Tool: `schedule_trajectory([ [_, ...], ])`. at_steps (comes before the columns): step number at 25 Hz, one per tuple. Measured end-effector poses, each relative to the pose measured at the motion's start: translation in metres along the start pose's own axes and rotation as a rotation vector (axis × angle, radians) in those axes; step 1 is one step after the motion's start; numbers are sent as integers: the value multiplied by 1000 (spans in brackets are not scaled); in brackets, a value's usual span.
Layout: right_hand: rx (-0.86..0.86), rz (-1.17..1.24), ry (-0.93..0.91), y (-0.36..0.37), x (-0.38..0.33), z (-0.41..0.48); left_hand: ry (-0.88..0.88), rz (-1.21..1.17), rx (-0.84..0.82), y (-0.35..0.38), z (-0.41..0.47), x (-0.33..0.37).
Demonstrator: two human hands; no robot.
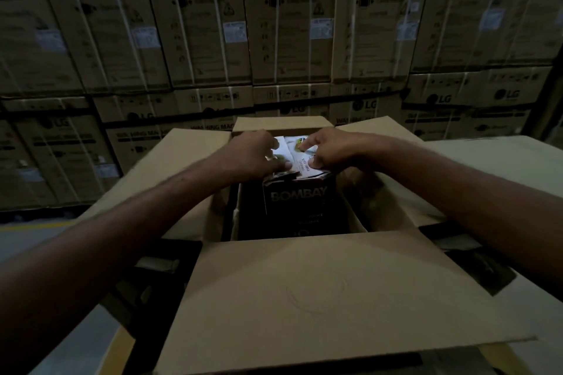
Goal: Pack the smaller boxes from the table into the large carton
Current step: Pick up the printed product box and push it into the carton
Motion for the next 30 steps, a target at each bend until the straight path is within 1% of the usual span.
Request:
schedule_trajectory([
  [2, -13, 38, 10, -3, -2, -5, 23, -43, -14, 1, -4, 2],
  [4, 7, 75, 11, -7, -5, -9, 53, -113, 31, -3, -9, 6],
  [5, 7, 72, 5, -6, -6, -10, 55, -111, 49, -5, -8, 6],
  [7, 7, 53, -9, 0, -8, -11, 70, -21, 22, -6, -7, 3],
  [9, 45, 30, -23, 5, -7, -9, 84, 71, -2, -1, -7, -1],
  [11, 64, 41, -30, 5, -8, -6, 78, 62, 24, -1, -9, -5],
  [13, 48, 41, -20, 7, -9, -4, 75, 25, 43, -4, -12, -7],
  [16, 60, -3, 9, 10, -10, 0, 113, 82, 22, -4, -14, -6],
  [17, 66, -28, 10, 10, -11, 1, 128, 115, 40, -5, -16, -4],
  [19, 69, -94, 3, 9, -14, 0, 121, 194, 131, -10, -22, 0],
  [21, 110, -120, -61, 5, -15, 1, 115, 259, 223, -19, -30, 3],
  [23, 166, -101, -174, 3, -16, 3, 101, 186, 254, -30, -36, 0],
  [24, 165, -124, -253, 5, -20, 1, 85, 149, 258, -36, -39, -3],
  [26, 116, -310, -435, 11, -35, 1, 53, 168, 304, -45, -43, -9],
  [27, 85, -396, -495, 15, -43, 0, 32, 196, 334, -48, -46, -12],
  [28, 50, -453, -523, 18, -50, -1, 2, 240, 359, -49, -50, -15],
  [30, 2, -535, -519, 22, -55, -2, -88, 398, 362, -49, -57, -21],
])
Point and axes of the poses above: each hand's wrist, its own z-axis towards the middle knuckle, its own y-axis out of the palm, x = y × z, the point moved 4 cm from there along z, towards the middle knuckle, and after that the axes turned 3 degrees about -x, right-handed, at the moved point
